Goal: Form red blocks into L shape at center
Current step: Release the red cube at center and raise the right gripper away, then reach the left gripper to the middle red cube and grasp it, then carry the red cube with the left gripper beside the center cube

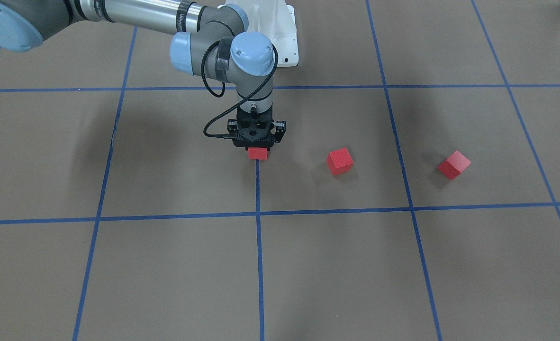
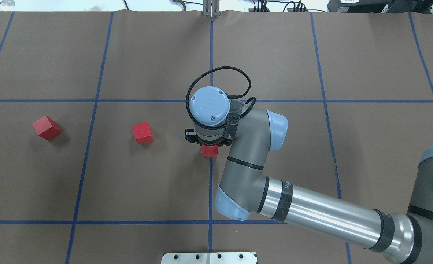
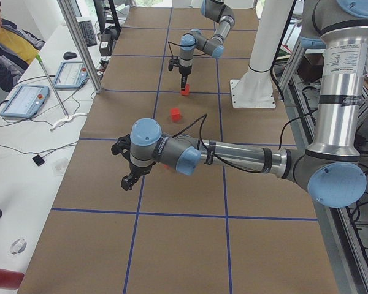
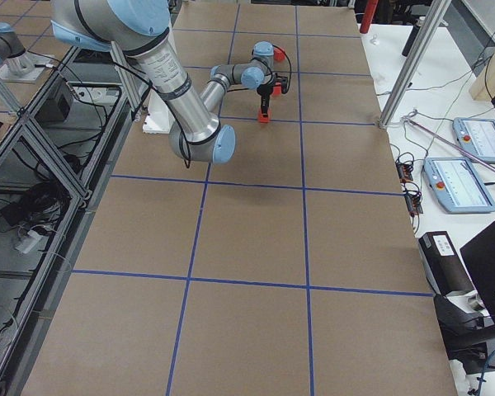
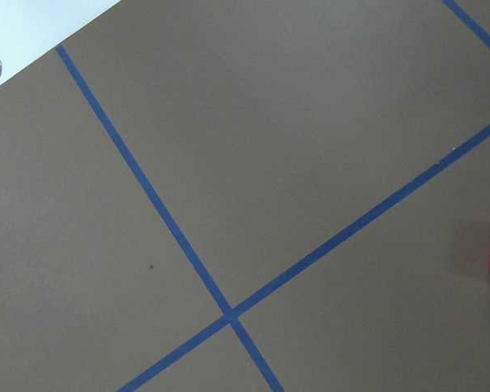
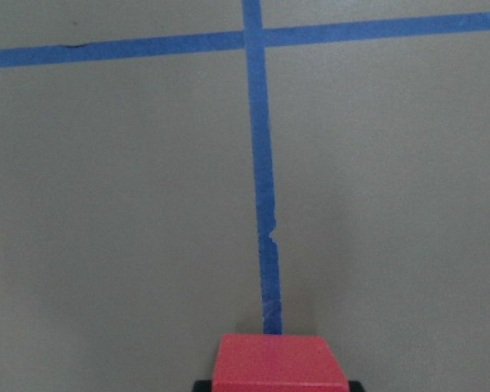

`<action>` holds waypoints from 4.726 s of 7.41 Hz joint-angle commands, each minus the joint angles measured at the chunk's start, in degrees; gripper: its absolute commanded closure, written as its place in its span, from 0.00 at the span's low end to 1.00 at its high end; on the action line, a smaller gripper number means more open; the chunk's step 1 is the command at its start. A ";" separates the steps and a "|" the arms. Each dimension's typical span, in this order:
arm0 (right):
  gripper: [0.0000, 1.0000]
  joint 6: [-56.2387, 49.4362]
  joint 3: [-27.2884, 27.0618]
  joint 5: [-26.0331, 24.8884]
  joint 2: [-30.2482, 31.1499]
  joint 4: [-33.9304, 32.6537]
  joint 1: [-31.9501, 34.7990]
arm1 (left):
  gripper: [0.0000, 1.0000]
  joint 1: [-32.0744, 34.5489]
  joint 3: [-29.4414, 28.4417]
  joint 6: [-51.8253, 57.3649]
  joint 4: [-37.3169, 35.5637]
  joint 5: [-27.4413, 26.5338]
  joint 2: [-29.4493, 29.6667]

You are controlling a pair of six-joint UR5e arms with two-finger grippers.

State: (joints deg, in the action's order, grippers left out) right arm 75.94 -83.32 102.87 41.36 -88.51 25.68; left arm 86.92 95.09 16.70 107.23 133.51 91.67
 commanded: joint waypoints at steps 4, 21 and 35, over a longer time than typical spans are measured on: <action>0.01 0.00 -0.78 -0.04 0.03 0.09 -0.02 | 0.00 0.00 0.09 -0.17 0.00 0.00 0.17; 0.01 -65.92 -14.24 29.14 37.74 -3.87 50.87 | 0.00 -50.89 1.87 -88.24 -11.07 -23.55 28.03; 0.01 -65.84 -14.06 27.82 39.76 -1.05 50.78 | 1.00 -50.27 -5.41 -73.84 -13.97 -26.79 40.81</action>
State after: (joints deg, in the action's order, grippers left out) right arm 10.11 -97.31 130.71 81.02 -89.59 76.46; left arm 36.51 92.54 -59.16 93.59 108.71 127.12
